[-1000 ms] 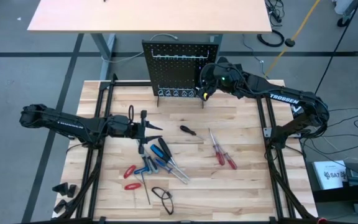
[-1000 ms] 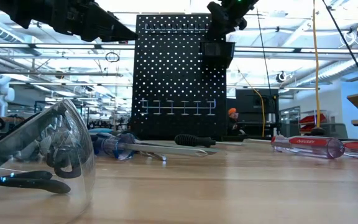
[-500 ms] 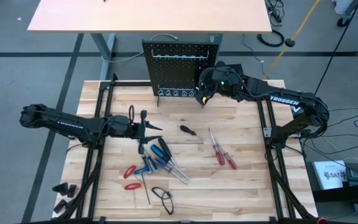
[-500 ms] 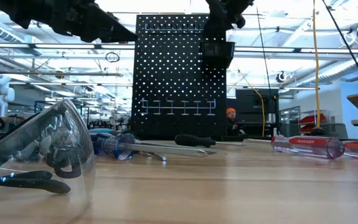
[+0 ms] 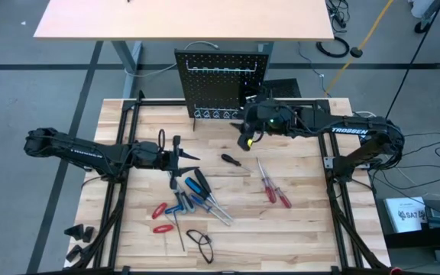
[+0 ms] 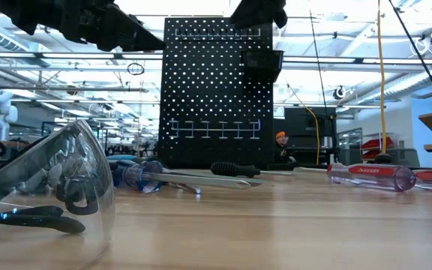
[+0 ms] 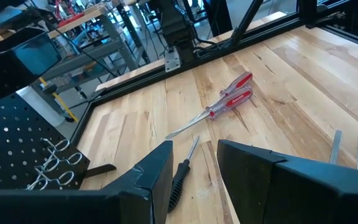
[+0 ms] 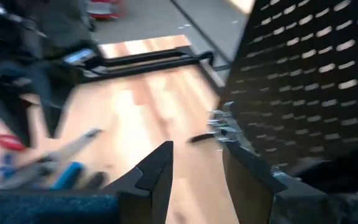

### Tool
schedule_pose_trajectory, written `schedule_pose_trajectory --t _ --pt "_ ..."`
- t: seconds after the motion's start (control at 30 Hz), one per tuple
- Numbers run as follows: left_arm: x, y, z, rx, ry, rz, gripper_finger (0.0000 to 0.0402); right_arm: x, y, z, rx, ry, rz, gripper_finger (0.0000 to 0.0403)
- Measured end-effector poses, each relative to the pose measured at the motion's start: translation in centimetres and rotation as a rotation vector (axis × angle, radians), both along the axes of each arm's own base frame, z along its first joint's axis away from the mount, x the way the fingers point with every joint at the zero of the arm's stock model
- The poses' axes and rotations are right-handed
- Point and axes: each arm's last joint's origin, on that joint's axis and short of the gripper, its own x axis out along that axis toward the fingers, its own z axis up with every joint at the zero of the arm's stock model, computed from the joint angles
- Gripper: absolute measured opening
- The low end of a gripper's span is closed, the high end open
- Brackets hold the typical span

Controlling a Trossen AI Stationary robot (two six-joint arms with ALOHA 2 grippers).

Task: Hang tools onto peg board
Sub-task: Hang the black screwdriver on the pegboard

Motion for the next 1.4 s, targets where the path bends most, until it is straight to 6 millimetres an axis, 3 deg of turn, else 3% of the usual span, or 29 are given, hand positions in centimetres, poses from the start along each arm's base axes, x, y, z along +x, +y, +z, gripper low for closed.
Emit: schedule_pose_trajectory --t 0.23,0.5,0.73,0.9,1.1,1.4 --pt "0.0 0.0 0.0 -0.007 -0.004 0.002 0.0134 2.5 2.3 -3.2 0.102 0.103 0.122 0.0132" --pt "0.0 0.0 0.0 -0.010 0.001 0.002 0.0134 6.0 5.8 -9.2 0.106 0.294 0.204 0.0132" --pt "0.0 0.0 -0.1 -0.072 0.009 0.019 0.0134 7.2 7.4 -13.2 0.127 0.431 0.210 0.0132" --pt "0.0 0.0 -0.2 -0.187 0.016 0.051 0.0134 6.4 8.1 -14.2 0.113 0.492 0.208 0.0132" --pt "-0.2 0.0 -0.2 -0.273 0.116 0.092 0.0134 4.1 8.5 -14.9 0.081 0.447 0.117 0.0132" --pt "-0.2 0.0 -1.4 -0.265 0.172 0.106 0.0134 0.5 8.5 -19.4 0.109 0.232 0.098 0.0132"
